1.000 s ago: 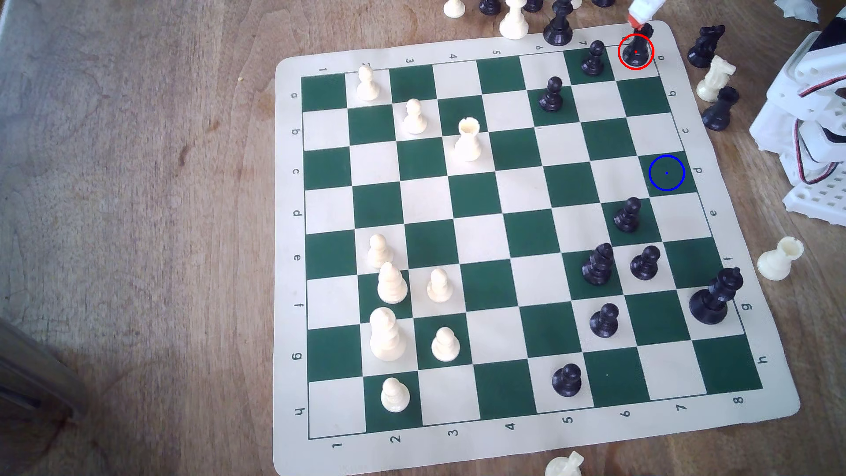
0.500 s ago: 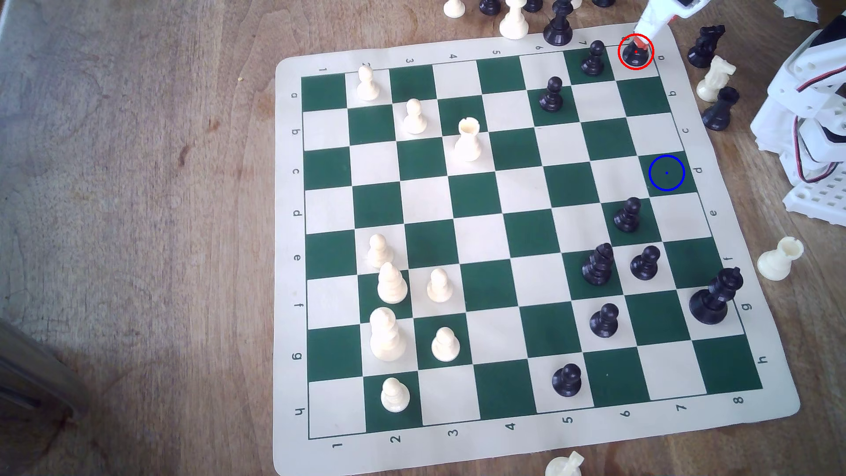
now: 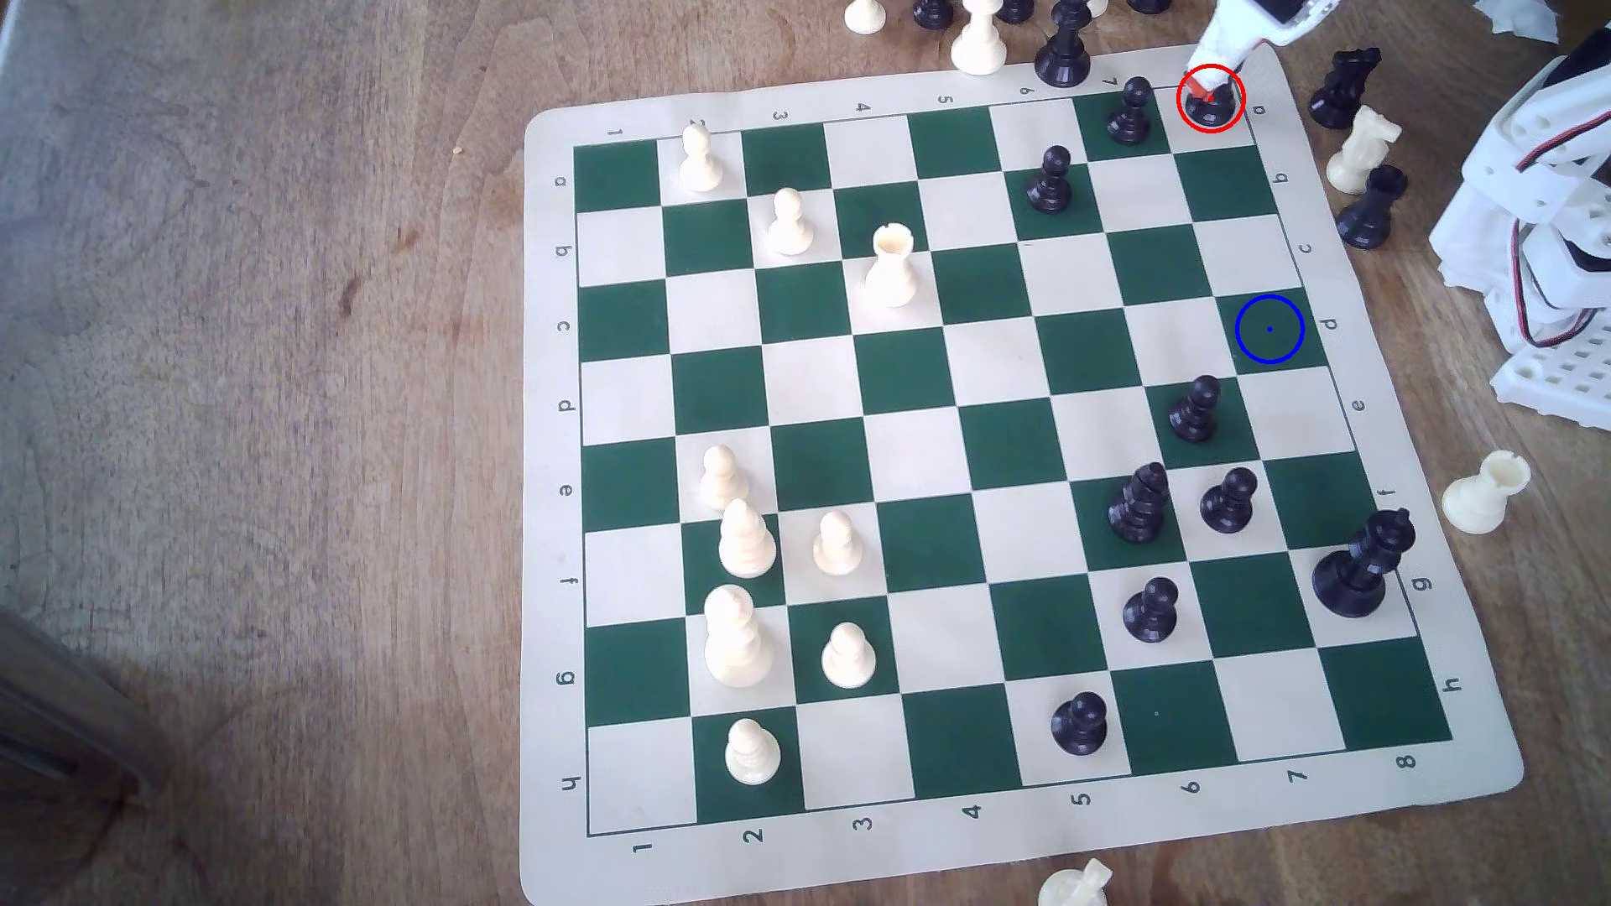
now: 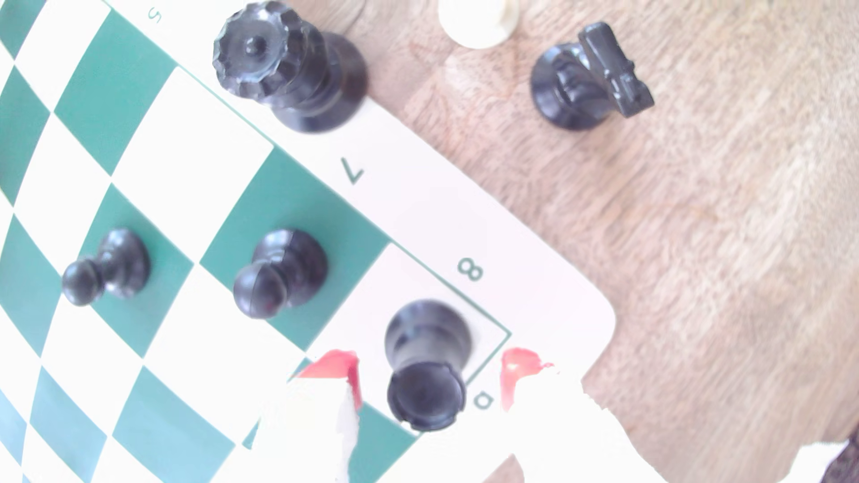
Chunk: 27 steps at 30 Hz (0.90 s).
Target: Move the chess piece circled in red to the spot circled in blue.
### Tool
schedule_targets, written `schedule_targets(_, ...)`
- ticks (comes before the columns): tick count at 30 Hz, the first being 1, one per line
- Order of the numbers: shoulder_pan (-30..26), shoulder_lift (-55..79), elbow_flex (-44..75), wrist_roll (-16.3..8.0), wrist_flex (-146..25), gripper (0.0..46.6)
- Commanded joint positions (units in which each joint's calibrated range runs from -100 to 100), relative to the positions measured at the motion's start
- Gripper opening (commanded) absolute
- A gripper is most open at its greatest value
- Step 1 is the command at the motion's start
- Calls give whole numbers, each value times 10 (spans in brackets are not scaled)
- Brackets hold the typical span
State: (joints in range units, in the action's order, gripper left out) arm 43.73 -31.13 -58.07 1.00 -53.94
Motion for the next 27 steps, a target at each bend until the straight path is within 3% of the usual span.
schedule_targets(1,1,8,7,0,20,157)
schedule_targets(20,-3,19,7,-1,40,122)
schedule_targets(22,-3,18,7,0,40,85)
schedule_targets(23,-3,18,7,-1,41,2)
schedule_targets(27,-4,18,7,1,34,2)
